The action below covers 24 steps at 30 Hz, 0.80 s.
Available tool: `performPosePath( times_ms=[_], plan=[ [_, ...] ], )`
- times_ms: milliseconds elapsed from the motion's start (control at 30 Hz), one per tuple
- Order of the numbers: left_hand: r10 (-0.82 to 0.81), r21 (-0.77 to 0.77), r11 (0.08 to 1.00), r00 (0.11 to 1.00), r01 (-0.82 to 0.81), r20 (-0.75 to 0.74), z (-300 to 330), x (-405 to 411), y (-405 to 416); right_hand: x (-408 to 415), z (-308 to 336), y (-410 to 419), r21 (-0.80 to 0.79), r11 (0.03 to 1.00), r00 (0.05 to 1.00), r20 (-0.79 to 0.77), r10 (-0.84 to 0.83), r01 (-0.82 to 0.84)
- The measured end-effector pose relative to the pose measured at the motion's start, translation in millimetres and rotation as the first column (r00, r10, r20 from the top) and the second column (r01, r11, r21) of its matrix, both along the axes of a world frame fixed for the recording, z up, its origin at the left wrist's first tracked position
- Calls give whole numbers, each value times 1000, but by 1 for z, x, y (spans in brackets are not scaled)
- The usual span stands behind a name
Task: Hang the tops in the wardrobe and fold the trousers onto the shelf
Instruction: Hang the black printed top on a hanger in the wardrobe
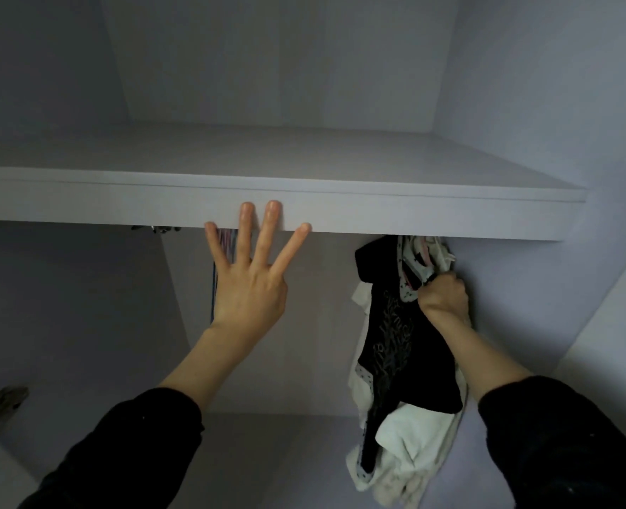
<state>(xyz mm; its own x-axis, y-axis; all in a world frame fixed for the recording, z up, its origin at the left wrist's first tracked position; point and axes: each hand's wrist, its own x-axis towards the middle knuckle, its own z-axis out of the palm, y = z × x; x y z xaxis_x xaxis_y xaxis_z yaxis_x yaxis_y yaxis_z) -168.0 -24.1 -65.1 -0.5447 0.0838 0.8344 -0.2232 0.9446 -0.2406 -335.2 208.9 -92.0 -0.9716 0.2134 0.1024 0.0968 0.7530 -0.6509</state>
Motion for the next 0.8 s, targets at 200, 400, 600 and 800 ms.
performPosePath(
  times_ms=[200,400,600,800],
  plan=[
    [-63,151,988,988,42,138,3,21,21,54,8,4,200,968,971,-155,182,-149],
    [-376,341,901,873,267,310,-35,59,58,153,-7,30,124,957,954,-115,276,-262],
    [-705,623,687,550,374,447,-90,130,123,291,-54,77,86,983,986,60,156,-161],
    [-834,736,525,87,428,545,-135,215,200,439,-108,132,60,998,957,287,-34,18]
  ],
)
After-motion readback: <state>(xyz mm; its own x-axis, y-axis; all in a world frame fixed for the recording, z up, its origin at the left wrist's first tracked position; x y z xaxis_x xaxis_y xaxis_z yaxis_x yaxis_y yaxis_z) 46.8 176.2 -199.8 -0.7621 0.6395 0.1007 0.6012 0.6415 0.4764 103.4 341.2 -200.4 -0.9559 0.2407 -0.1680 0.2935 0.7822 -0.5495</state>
